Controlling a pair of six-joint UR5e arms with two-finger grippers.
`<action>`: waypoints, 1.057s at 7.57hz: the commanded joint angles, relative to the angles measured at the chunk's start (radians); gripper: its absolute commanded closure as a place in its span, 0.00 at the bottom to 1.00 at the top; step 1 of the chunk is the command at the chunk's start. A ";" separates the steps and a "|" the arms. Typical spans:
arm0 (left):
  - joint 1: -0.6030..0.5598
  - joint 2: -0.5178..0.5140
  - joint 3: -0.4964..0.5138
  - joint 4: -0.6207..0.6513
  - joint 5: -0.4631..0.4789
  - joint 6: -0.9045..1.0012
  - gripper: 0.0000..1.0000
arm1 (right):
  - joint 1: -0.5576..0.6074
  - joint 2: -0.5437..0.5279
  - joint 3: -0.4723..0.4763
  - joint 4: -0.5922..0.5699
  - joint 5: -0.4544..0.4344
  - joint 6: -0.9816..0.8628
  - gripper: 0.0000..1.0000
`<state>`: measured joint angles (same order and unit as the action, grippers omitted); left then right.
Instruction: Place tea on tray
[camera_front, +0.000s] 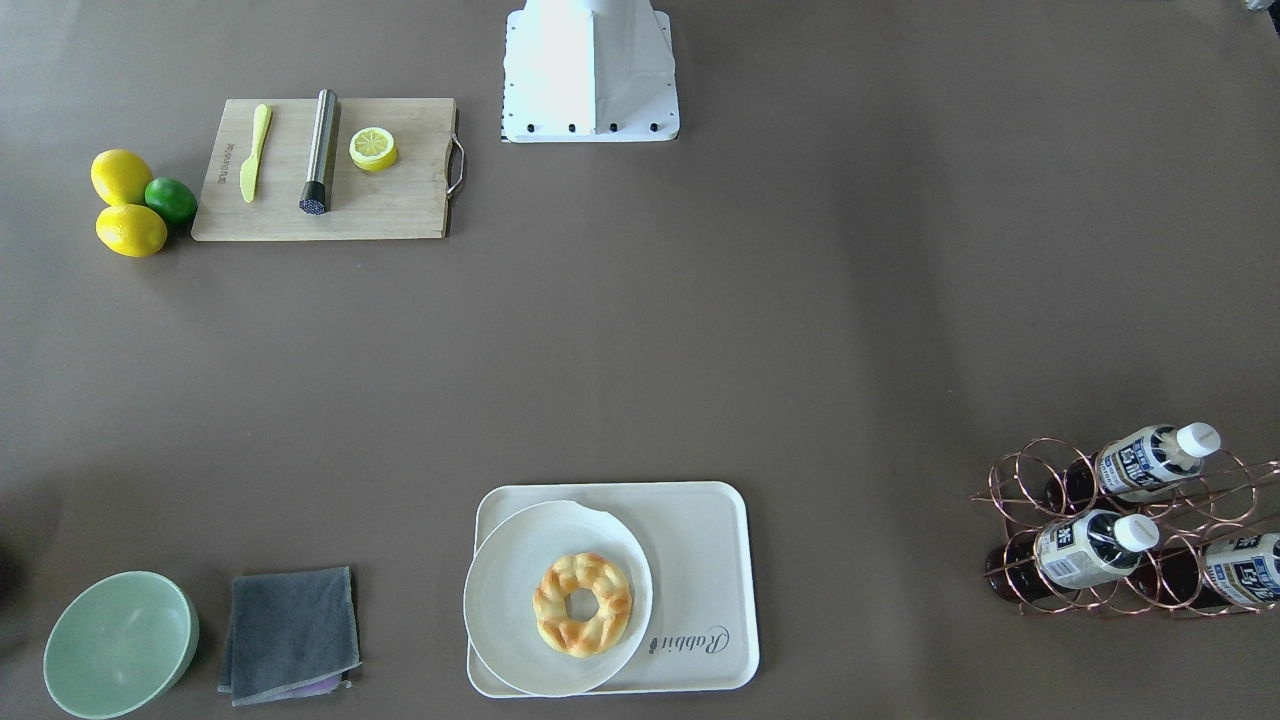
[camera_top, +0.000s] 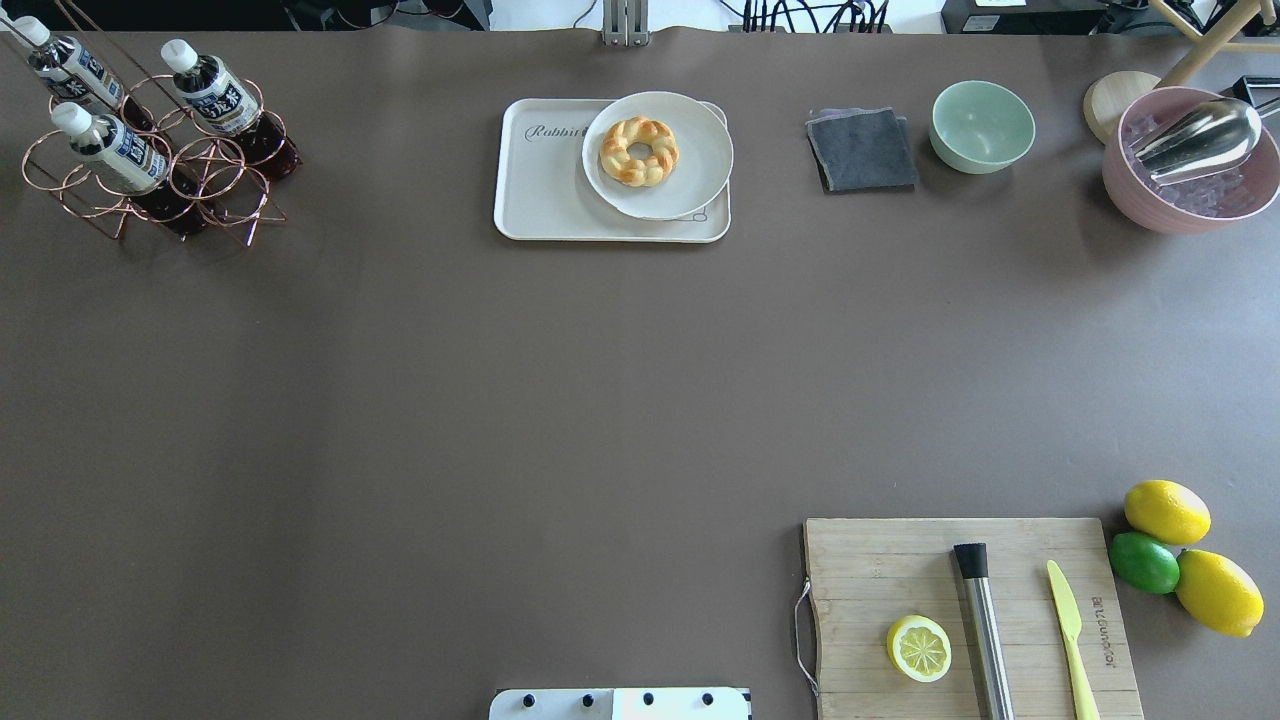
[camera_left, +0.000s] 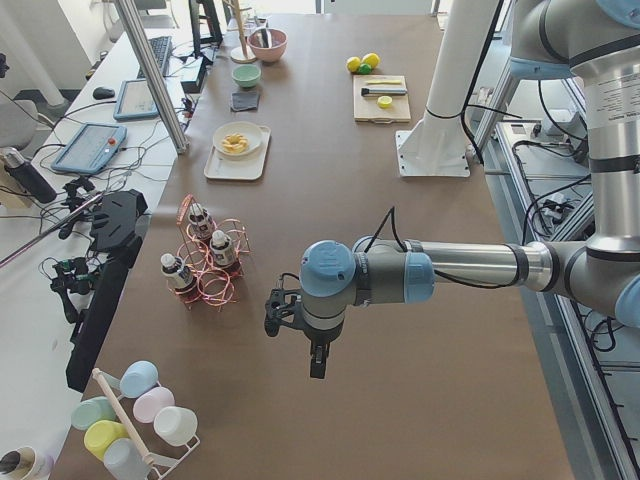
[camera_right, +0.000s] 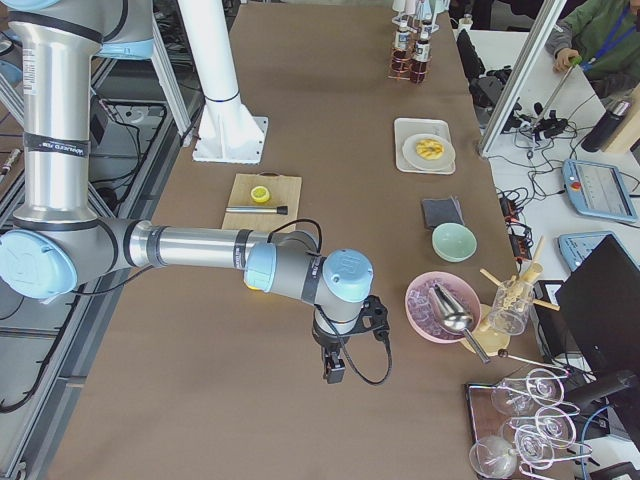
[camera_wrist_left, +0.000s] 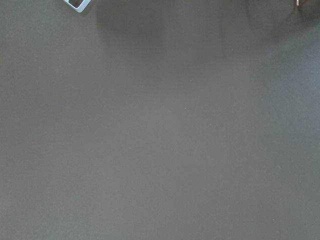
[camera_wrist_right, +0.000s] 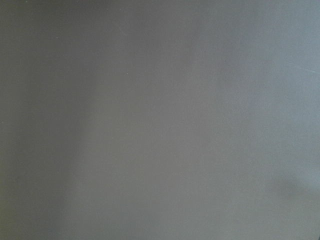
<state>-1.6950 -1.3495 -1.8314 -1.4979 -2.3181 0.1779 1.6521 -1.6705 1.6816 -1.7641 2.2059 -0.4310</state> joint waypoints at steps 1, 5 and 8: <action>0.002 -0.003 -0.037 0.004 -0.006 -0.005 0.03 | 0.000 0.000 0.000 0.000 0.000 0.002 0.00; -0.014 -0.028 0.010 -0.094 -0.009 0.000 0.03 | 0.001 -0.002 0.000 -0.002 0.011 0.002 0.00; -0.015 -0.017 0.012 -0.190 -0.065 -0.002 0.03 | 0.002 -0.017 0.024 -0.002 0.012 0.002 0.00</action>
<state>-1.7105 -1.3628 -1.8234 -1.6121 -2.3315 0.1790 1.6535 -1.6785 1.6926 -1.7656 2.2170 -0.4295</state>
